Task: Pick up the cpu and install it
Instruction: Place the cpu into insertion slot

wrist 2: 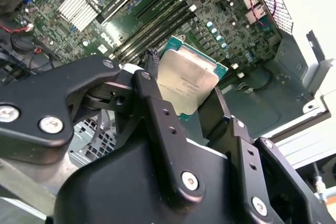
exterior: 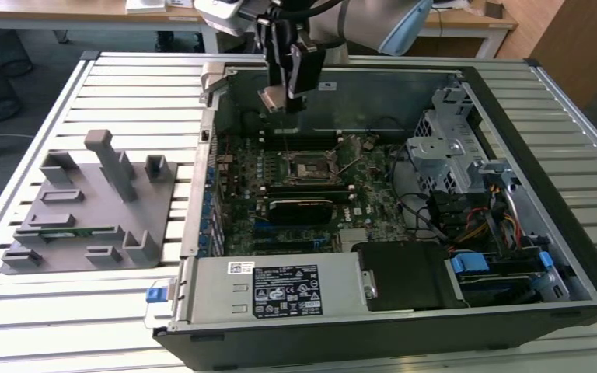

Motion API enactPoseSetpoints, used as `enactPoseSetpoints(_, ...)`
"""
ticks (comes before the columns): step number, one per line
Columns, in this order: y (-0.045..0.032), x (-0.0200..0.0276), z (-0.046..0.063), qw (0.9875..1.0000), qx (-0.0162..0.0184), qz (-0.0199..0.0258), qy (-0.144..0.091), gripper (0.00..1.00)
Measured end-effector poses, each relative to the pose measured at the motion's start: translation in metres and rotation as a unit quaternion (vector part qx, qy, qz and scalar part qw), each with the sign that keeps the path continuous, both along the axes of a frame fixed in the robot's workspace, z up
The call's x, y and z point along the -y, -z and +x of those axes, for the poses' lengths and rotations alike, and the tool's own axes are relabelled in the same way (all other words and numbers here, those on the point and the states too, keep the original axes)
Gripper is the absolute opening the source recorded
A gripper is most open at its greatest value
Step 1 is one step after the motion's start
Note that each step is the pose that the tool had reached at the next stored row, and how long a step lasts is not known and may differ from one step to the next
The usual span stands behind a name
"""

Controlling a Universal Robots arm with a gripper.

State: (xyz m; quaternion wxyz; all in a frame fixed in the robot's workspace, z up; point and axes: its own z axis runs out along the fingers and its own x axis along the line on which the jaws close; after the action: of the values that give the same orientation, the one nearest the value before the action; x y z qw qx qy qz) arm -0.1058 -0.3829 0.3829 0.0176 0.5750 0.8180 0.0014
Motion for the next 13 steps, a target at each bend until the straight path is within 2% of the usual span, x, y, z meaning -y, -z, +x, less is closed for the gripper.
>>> enactPoseSetpoints(4,0.0015,-0.0004,0.0001,0.9997,0.0,0.0,0.026,0.55)
enactPoseSetpoints(9,0.0033,-0.0012,0.0002,0.9984,-0.0001,-0.0001,0.056,0.55)
enactPoseSetpoints(13,0.0047,-0.0042,0.0013,0.9983,0.0,0.0,0.058,0.55)
